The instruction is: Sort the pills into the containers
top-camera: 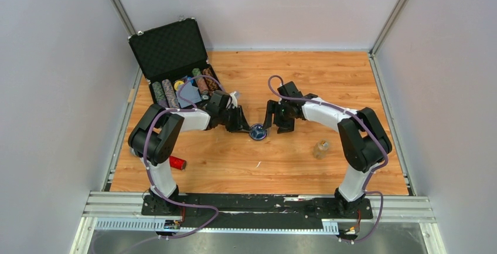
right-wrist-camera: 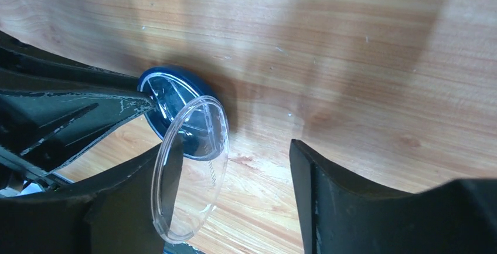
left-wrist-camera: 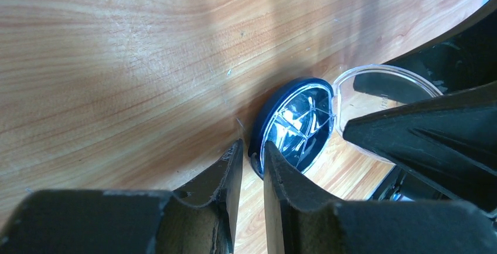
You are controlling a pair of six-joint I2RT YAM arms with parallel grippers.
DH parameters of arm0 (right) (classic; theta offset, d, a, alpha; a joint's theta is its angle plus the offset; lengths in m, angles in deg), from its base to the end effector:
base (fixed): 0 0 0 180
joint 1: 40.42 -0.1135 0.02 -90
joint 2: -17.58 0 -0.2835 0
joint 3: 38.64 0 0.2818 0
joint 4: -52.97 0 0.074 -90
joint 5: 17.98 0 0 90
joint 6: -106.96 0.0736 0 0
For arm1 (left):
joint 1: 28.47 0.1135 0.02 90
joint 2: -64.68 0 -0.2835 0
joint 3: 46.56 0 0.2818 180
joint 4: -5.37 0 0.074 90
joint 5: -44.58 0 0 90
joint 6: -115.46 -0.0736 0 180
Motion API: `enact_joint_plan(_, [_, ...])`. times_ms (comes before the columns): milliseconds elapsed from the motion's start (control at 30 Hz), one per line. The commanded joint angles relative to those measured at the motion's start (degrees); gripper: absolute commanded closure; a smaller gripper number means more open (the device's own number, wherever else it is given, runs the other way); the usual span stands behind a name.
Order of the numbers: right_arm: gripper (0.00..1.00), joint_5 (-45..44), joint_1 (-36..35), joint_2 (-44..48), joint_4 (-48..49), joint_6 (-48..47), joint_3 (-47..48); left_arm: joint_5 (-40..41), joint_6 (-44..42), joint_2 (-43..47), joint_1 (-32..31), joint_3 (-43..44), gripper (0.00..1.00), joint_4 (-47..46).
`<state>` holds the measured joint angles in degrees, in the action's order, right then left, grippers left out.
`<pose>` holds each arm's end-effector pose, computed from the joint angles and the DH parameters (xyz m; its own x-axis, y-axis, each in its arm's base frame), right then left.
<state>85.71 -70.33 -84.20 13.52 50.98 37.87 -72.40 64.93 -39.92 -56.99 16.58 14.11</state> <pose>0.3336 0.2120 0.1392 -0.9697 0.0693 -0.2342 -0.0356 0.9085 0.4163 0.3285 -0.2165 0.0940 -0.9538 -0.1264 -0.2726 0.0963 0.7306 -0.6760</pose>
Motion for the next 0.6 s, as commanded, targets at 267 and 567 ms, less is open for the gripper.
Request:
enact_joint_plan(267, [0.62,-1.1,0.6,2.3,0.7,-1.3,1.1,9.3,-3.0,-4.9,-0.1,-3.0,0.73,12.1])
enact_joint_plan(567, [0.9,-1.3,0.6,1.7,0.2,-8.3,3.9,9.4,-2.2,-3.7,-0.1,-3.0,0.71,11.5])
